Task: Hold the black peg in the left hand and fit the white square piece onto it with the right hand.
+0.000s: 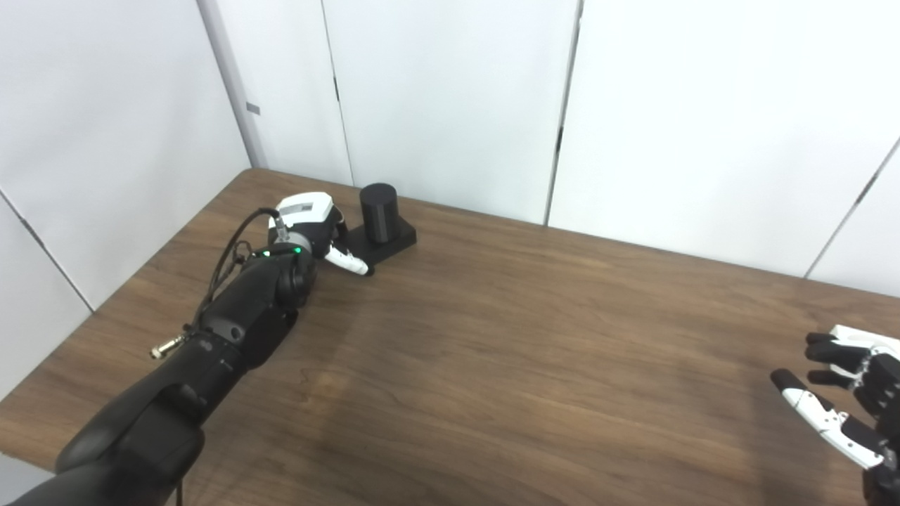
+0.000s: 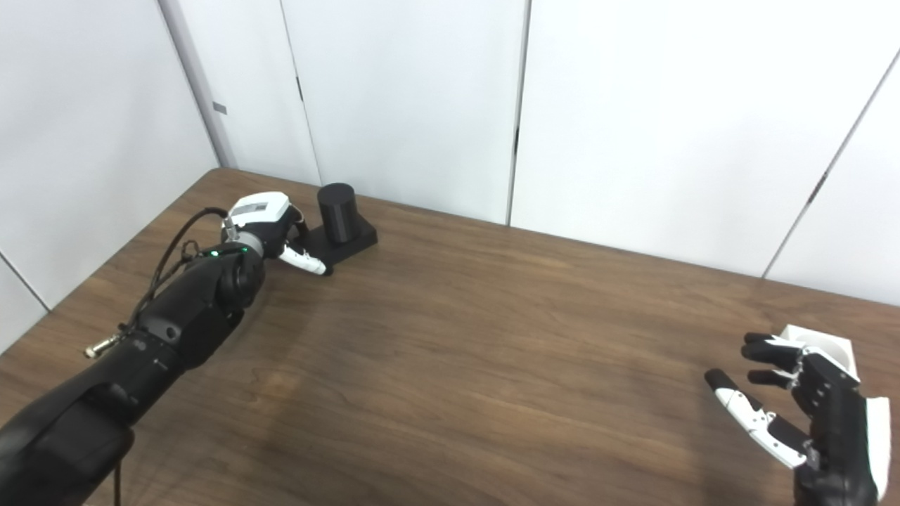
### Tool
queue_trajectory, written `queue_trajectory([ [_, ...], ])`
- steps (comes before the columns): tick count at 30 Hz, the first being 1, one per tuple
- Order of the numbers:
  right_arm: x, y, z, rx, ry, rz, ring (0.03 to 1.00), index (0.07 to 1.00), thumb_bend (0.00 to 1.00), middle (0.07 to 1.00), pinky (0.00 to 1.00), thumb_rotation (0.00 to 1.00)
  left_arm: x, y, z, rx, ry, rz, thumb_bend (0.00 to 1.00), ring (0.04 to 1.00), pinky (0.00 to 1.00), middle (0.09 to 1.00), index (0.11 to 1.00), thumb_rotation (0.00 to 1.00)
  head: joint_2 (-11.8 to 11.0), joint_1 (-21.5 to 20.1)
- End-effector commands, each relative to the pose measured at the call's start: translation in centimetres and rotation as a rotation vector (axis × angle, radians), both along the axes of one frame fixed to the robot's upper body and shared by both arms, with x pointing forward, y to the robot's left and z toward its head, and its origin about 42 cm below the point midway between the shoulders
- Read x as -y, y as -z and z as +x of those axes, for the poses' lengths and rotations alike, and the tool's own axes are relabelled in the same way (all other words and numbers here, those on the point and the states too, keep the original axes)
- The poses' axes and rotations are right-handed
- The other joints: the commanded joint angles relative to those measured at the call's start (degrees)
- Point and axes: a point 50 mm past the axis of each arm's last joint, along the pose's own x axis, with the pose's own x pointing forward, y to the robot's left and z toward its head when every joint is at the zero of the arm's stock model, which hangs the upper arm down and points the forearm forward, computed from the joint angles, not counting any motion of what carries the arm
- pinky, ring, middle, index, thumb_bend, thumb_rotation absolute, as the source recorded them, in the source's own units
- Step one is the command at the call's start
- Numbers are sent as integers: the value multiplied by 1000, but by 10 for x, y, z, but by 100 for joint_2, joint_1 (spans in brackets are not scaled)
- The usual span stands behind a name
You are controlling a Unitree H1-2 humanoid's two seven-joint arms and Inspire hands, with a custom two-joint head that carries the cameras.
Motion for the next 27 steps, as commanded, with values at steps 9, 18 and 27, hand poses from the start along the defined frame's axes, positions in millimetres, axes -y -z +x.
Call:
queue_trajectory([
  [9, 3, -18, 4, 90, -19, -23, 630, 490, 492, 637, 532, 114, -6, -16, 4, 31, -1, 19, 708, 924, 897, 862, 592, 246, 39, 12],
  [18, 2, -19, 4, 89, -18, -20, 638, 490, 492, 642, 534, 114, 1, -6, 0, 9, 44, -7, 520, 945, 952, 864, 489, 67, 53, -2],
  [27, 0, -21, 4, 94, -18, -23, 628, 490, 492, 634, 518, 115, 14, -3, -2, 44, 96, -46, 524, 947, 991, 854, 484, 60, 47, -22],
])
